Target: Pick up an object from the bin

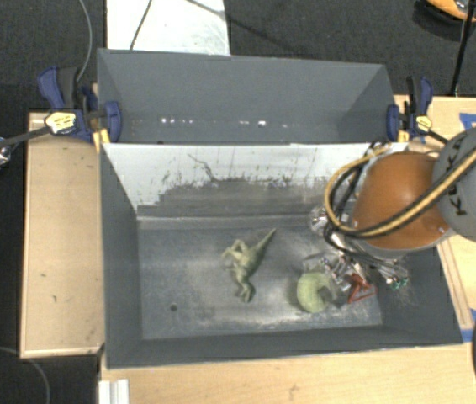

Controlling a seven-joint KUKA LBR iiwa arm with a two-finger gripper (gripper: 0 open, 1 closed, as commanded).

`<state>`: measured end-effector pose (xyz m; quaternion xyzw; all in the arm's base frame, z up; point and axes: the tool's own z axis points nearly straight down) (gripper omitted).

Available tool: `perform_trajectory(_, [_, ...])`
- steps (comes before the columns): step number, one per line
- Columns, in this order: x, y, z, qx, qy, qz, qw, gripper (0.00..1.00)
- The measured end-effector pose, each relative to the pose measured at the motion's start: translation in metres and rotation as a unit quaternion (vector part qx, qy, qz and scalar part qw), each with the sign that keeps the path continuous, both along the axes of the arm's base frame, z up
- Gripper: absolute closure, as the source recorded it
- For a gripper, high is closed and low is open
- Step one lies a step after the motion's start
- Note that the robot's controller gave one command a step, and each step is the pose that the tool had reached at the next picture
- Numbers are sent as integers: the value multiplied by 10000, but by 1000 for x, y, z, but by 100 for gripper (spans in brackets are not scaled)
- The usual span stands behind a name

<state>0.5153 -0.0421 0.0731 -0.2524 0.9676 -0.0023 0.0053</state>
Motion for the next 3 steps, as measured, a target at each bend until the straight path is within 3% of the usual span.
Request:
perform_trajectory(1, [10,8,92,6,-13,-187,9998,100])
perform_trajectory(2, [10,8,92,6,-13,-187,9998,100])
perform_trajectory(3, [23,10,193,10,-32,-171,9998,100])
